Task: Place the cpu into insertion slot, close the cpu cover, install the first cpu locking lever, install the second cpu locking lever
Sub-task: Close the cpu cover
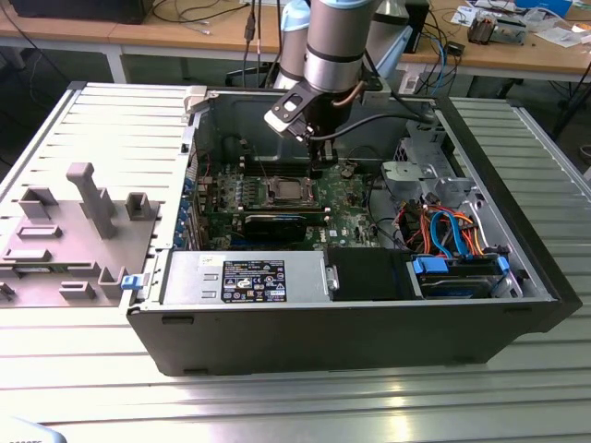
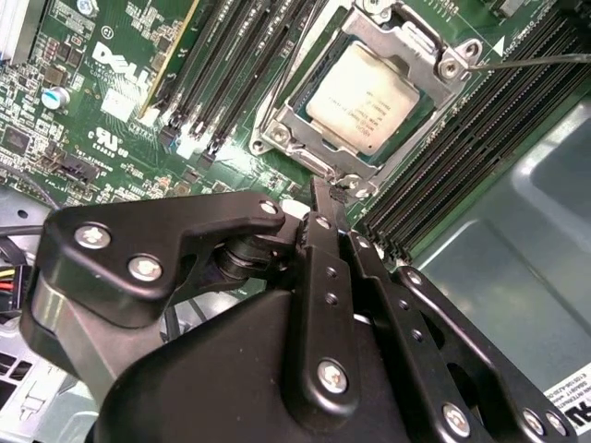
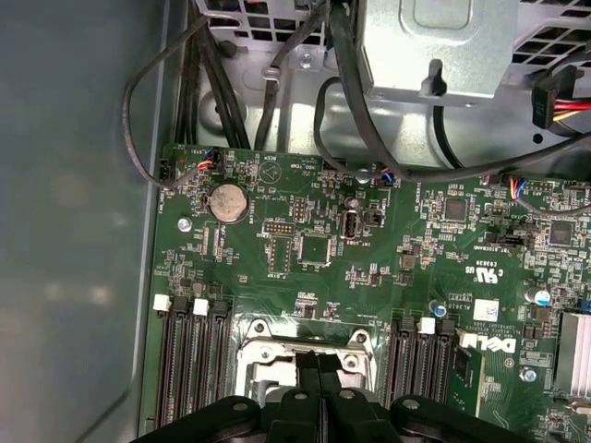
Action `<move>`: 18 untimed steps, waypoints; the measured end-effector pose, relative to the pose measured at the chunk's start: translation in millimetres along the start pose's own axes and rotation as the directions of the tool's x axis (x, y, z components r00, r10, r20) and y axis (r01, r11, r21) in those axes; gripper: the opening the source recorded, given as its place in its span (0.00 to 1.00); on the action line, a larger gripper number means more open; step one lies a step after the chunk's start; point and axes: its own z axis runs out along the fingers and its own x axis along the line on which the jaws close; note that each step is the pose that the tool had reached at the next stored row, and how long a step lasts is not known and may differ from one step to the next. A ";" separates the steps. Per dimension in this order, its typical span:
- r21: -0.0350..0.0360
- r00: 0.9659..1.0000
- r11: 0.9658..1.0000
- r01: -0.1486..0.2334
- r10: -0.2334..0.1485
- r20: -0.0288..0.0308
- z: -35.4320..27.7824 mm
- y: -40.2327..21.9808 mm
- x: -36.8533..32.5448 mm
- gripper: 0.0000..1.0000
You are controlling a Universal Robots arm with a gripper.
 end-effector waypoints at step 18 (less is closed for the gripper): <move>0.000 1.000 1.000 0.000 0.000 0.000 1.6 -10.4 1.0 0.11</move>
